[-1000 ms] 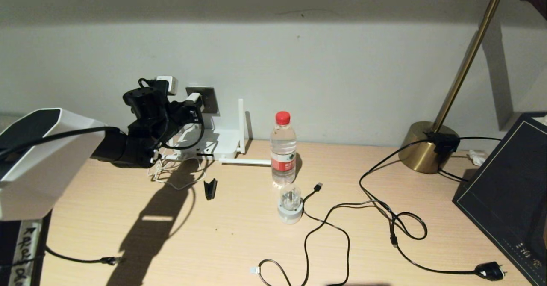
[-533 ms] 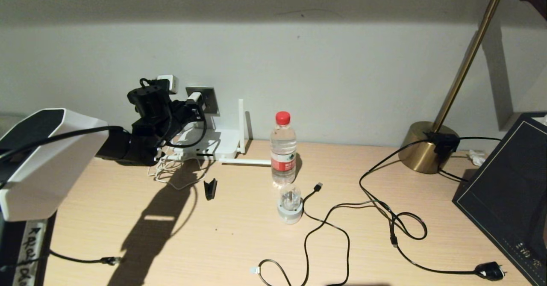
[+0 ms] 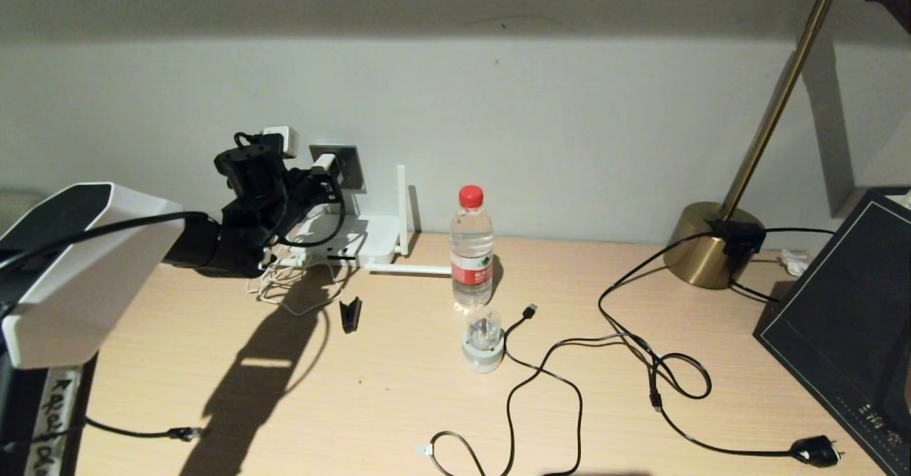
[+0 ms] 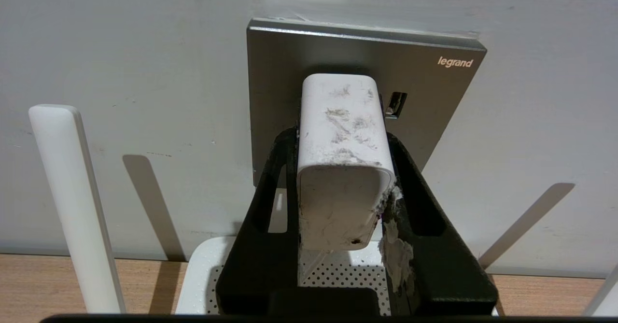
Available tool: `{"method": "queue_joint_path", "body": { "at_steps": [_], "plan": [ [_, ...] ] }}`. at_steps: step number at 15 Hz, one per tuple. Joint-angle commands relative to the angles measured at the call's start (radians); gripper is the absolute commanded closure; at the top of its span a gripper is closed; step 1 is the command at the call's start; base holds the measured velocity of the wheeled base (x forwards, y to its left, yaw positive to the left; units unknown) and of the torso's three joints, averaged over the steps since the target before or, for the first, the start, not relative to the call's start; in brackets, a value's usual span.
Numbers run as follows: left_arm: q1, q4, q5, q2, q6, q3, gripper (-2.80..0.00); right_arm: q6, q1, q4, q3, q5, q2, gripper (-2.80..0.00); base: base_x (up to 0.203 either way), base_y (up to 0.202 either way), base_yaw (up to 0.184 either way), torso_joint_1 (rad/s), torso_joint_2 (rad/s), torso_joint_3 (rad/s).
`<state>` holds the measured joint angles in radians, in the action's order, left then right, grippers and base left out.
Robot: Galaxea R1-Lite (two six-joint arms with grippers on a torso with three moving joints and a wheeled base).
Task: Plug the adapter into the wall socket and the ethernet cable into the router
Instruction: Plug plug into socket
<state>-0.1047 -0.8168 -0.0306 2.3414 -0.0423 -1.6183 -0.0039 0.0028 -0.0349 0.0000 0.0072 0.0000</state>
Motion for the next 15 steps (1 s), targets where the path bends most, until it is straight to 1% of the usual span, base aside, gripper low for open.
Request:
{"method": "queue_joint_path", "body": {
  "at_steps": [1,4,7,15],
  "plan": [
    [0.005,-0.001,0.000,0.013,-0.001,0.000,0.00,-0.001,0.000,0.000,0.011,0.000,0.000,0.00,0.000,0.000,0.000,0.000,0.00,0.000],
    [0.007,0.001,0.000,0.016,-0.001,-0.018,0.00,-0.001,0.000,0.000,0.011,0.000,0.000,0.00,0.000,0.000,0.000,0.000,0.00,0.000],
    [0.007,0.002,0.001,0.058,0.001,-0.076,0.00,-0.001,0.000,0.000,0.011,0.000,0.000,0.00,0.000,0.000,0.000,0.000,0.00,0.000],
    [0.007,0.021,0.001,0.061,0.001,-0.099,0.00,-0.001,0.000,0.000,0.011,0.000,0.000,0.00,0.000,0.000,0.000,0.000,0.00,0.000]
  ]
}}
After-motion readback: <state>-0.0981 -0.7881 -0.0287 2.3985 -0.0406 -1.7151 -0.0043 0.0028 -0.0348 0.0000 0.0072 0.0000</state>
